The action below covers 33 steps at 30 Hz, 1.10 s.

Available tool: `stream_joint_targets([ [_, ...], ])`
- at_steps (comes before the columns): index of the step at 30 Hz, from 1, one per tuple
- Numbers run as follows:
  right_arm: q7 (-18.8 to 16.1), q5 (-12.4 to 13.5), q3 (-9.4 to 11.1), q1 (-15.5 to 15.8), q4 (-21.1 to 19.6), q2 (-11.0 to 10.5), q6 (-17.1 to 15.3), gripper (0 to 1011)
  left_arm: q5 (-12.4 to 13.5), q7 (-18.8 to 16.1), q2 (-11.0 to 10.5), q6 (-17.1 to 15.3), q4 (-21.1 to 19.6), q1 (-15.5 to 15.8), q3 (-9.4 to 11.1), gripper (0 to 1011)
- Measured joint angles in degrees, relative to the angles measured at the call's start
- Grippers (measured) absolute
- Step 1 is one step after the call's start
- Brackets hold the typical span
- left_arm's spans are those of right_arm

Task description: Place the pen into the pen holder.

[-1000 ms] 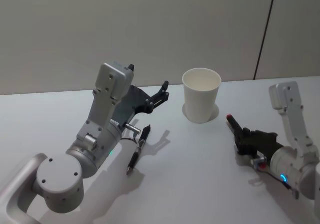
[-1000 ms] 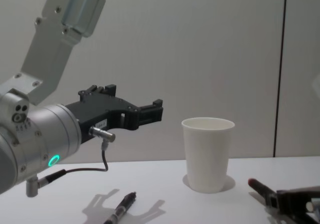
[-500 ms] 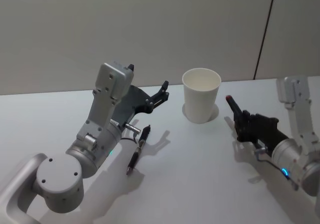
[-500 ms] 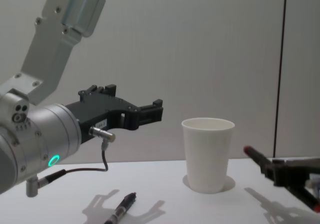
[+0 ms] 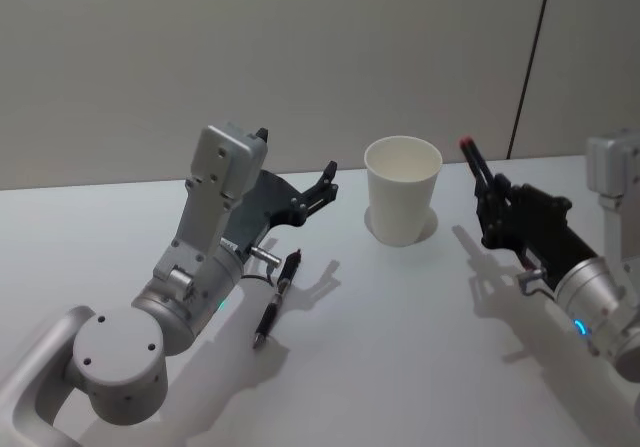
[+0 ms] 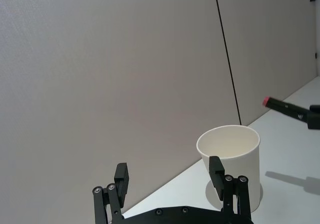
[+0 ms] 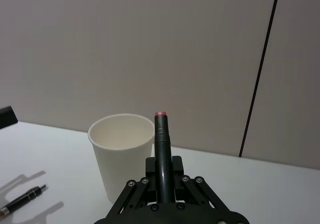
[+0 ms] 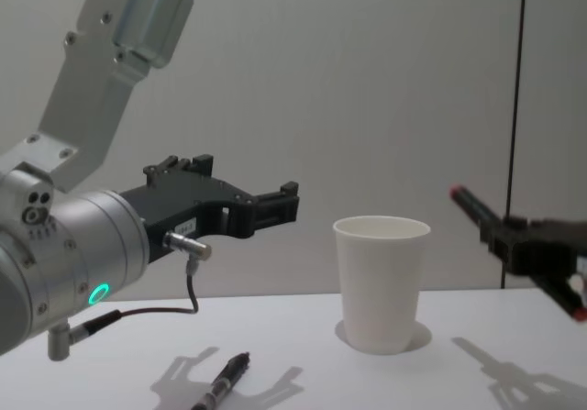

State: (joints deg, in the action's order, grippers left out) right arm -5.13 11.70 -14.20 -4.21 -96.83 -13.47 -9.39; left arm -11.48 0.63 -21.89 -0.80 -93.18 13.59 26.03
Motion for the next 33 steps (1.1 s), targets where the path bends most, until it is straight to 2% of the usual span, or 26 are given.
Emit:
stream_joint_targets([
  [8, -1.33, -0.50, 0.35, -0.86, 0.58, 0.11, 6.93, 177, 0.00, 0.00, 0.00, 0.00, 0.00, 0.00, 0.00, 1001],
  [12, -2.80, -0.91, 0.52, -2.60, 2.29, 0.71, 11.19, 177, 0.00, 0.00, 0.00, 0.00, 0.00, 0.00, 0.00, 1001],
  [19, -5.39, -1.63, 0.57, -6.22, 6.42, 2.08, 16.57, 178, 0.00, 0.00, 0.00, 0.00, 0.00, 0.00, 0.00, 1001],
  [33, -9.56, -4.18, -0.42, -12.49, 14.52, 5.15, 20.09, 177, 0.00, 0.00, 0.00, 0.00, 0.00, 0.00, 0.00, 1001],
])
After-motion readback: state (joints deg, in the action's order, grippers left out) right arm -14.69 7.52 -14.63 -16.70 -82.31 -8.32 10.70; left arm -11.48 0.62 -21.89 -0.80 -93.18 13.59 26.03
